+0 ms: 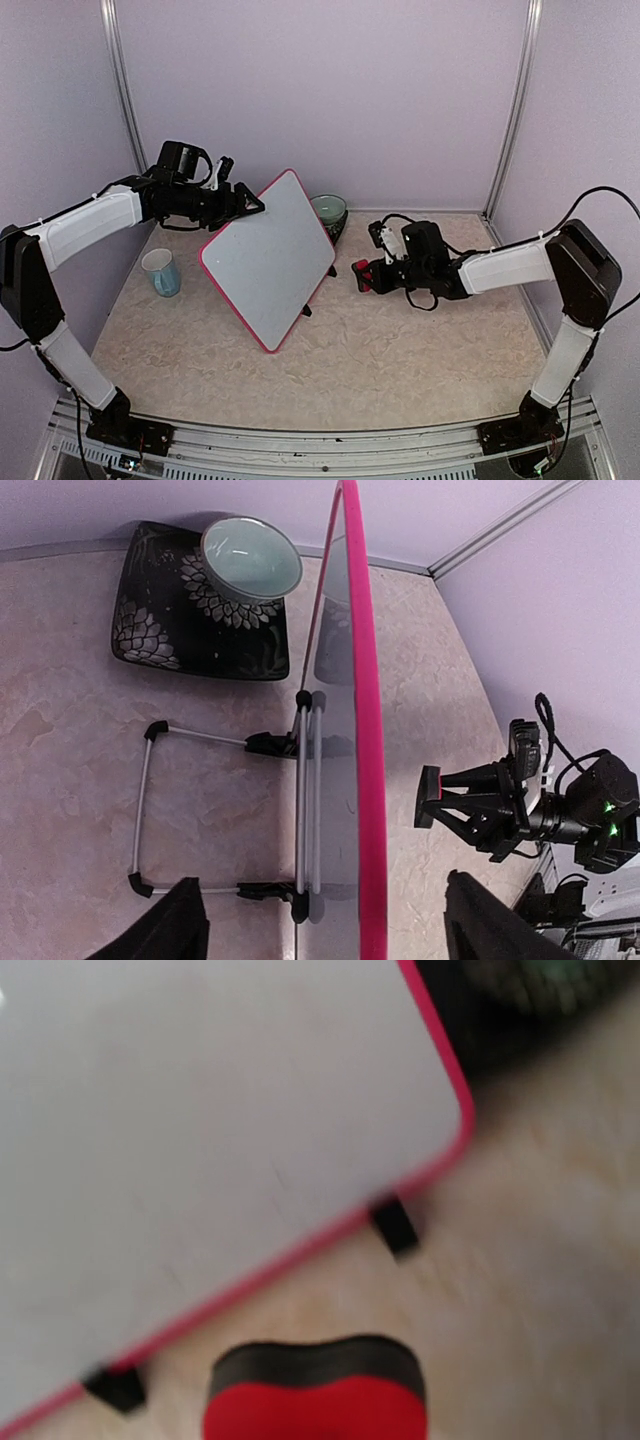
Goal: Erase the whiteboard
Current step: Place the whiteboard eraser at the center of the board, then move the whiteboard to the center of the board.
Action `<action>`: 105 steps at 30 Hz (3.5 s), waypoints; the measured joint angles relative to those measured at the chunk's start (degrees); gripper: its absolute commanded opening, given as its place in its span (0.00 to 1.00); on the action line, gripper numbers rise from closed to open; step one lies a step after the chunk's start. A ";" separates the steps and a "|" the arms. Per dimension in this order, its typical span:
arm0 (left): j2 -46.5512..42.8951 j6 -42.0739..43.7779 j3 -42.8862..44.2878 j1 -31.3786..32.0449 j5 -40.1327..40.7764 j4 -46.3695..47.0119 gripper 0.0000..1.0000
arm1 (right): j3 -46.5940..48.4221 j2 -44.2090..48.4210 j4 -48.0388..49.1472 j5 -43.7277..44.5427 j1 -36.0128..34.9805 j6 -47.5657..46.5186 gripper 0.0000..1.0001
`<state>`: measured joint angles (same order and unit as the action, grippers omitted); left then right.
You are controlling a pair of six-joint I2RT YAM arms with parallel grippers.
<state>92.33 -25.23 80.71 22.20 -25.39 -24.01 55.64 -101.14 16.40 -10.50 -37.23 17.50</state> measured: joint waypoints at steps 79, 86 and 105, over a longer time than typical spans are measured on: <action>-29.83 -0.72 -4.90 23.23 32.35 -7.76 0.99 | 38.01 -29.35 -28.04 -8.79 3.61 -31.87 0.66; -29.83 -1.57 -5.75 23.23 32.74 -7.87 0.99 | 44.24 -34.29 -29.03 -8.79 3.65 -32.00 0.52; -29.81 -1.77 -5.75 23.23 33.46 -8.00 0.99 | 31.15 -28.79 -16.94 -6.32 3.82 -25.29 0.00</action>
<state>62.52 -27.00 74.96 45.43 8.08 -32.01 86.78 -129.93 -0.54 -16.82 -33.41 -7.79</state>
